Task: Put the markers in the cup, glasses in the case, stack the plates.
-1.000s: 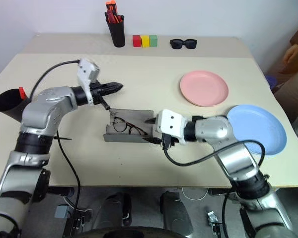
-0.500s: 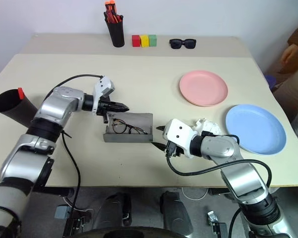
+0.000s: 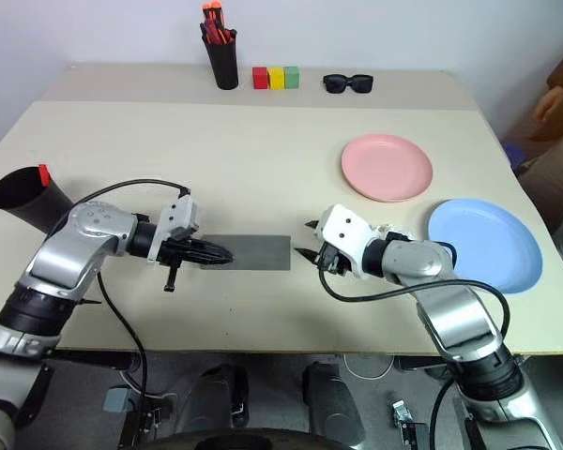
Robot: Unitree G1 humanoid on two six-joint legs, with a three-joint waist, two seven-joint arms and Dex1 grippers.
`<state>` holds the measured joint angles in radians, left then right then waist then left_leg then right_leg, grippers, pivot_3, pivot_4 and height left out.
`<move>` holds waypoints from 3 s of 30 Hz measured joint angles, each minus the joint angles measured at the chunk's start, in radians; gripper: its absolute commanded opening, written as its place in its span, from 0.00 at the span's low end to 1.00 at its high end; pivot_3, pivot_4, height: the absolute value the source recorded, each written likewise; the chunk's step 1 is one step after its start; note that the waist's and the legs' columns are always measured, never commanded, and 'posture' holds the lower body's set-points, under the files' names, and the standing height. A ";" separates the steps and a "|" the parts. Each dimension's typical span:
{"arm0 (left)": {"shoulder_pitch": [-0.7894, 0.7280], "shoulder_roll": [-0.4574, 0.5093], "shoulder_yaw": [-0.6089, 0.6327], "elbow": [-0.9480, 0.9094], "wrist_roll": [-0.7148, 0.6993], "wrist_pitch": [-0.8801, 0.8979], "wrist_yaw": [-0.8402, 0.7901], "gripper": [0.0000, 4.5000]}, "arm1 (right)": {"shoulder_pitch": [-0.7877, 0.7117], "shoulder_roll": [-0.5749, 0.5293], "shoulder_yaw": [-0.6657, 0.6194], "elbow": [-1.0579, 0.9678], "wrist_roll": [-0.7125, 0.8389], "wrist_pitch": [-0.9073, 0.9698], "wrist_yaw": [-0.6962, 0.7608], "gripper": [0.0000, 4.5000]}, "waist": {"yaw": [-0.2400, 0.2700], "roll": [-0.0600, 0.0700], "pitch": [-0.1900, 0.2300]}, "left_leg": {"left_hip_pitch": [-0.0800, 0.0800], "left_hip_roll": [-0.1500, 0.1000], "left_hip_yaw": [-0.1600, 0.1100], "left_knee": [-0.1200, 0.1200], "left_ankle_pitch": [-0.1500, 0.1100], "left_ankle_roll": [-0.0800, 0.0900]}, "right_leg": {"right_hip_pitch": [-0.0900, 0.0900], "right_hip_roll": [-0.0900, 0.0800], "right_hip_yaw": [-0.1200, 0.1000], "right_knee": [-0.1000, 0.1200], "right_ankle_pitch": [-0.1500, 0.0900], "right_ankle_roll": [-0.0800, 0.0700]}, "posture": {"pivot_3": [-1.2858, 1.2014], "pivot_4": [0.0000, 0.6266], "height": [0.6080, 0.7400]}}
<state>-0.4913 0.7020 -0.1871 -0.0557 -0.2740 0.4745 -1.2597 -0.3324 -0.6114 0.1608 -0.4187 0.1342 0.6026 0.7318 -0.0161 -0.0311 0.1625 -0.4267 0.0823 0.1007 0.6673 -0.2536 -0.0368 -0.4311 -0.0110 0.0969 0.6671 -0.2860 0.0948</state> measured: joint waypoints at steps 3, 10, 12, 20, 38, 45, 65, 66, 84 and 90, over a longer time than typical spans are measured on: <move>0.039 -0.090 0.081 -0.044 -0.029 0.002 0.136 0.00 | -0.081 0.013 0.002 0.103 -0.065 0.008 -0.087 0.54 | 0.003 -0.001 0.000 | 0.000 0.000 0.000 0.001 0.000 0.000 | 0.000 0.000 0.000 0.000 0.000 0.000 | 0.52 0.24 0.87; 0.223 -0.200 0.196 -0.263 -0.065 0.009 0.385 0.00 | -0.216 -0.015 0.059 0.466 -0.286 -0.088 -0.248 0.54 | -0.003 0.000 0.000 | 0.000 0.000 0.001 0.000 0.000 0.001 | 0.000 0.000 0.001 0.000 0.002 0.003 | 0.52 0.24 0.87; 0.258 -0.199 0.217 -0.311 -0.074 0.021 0.425 0.00 | -0.254 -0.021 0.094 0.573 -0.334 -0.149 -0.255 0.54 | -0.005 0.000 0.000 | 0.001 0.000 0.001 -0.001 0.000 0.001 | 0.000 0.000 0.001 0.000 0.002 0.003 | 0.52 0.24 0.87; 0.333 -0.168 0.241 -0.371 -0.088 0.025 0.487 0.00 | -0.364 -0.011 0.147 0.918 -0.442 -0.378 -0.300 0.14 | -0.004 0.000 0.000 | 0.001 0.000 0.002 0.000 0.000 0.001 | 0.001 0.000 0.002 0.000 0.002 0.003 | 0.52 0.24 0.87; 0.269 -0.190 0.161 -0.267 -0.105 -0.046 0.452 0.00 | 0.020 -0.350 -0.243 0.355 -0.325 -0.349 -0.073 0.01 | 0.011 0.003 0.000 | 0.002 -0.001 0.000 -0.001 -0.001 0.001 | 0.003 -0.001 0.001 -0.002 0.001 0.003 | 0.52 0.24 0.87; 0.180 -0.226 0.101 -0.142 -0.092 -0.111 0.399 0.00 | 0.439 -0.403 -0.528 0.104 -0.225 -0.193 0.133 0.16 | -0.013 0.004 0.000 | 0.006 -0.001 0.001 0.000 -0.001 0.001 | 0.005 0.000 0.002 -0.002 0.001 0.004 | 0.52 0.24 0.87; 0.270 -0.224 0.109 -0.183 -0.084 -0.134 0.440 0.00 | 0.331 -0.266 -0.246 0.094 -0.182 -0.266 0.107 0.63 | -0.025 0.003 0.000 | 0.007 -0.001 0.000 -0.001 -0.001 0.001 | 0.007 0.000 0.002 -0.002 0.001 0.003 | 0.52 0.24 0.87; 0.283 -0.223 0.116 -0.194 -0.084 -0.133 0.449 0.00 | 0.322 -0.252 -0.207 0.133 -0.202 -0.285 0.092 0.63 | -0.025 0.003 0.000 | 0.007 -0.001 0.000 -0.001 -0.001 0.001 | 0.007 0.000 0.002 -0.002 0.001 0.003 | 0.52 0.24 0.87; 0.352 -0.234 0.162 -0.243 -0.085 -0.138 0.542 0.00 | 0.123 -0.265 -0.222 0.359 -0.318 -0.306 -0.111 0.01 | -0.015 0.002 -0.001 | 0.008 -0.002 0.001 0.000 -0.001 0.001 | 0.008 -0.001 0.003 -0.002 0.000 0.002 | 0.52 0.24 0.87; 0.306 -0.257 0.157 -0.158 -0.068 -0.179 0.531 0.00 | 0.224 -0.388 -0.303 0.388 -0.376 -0.246 -0.126 0.43 | 0.001 0.002 -0.001 | 0.008 -0.002 0.002 0.000 -0.001 0.001 | 0.008 -0.001 0.003 -0.002 0.000 0.000 | 0.52 0.24 0.87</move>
<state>-0.1853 0.4447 -0.0299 -0.2140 -0.3417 0.2955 -0.7289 -0.1080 -0.9997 -0.1420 -0.0305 -0.2420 0.3567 0.6060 -0.0155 -0.0288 0.1613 -0.4187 0.0806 0.1023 0.6670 -0.2543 -0.0356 -0.4231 -0.0118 0.1003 0.6650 -0.2865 0.0952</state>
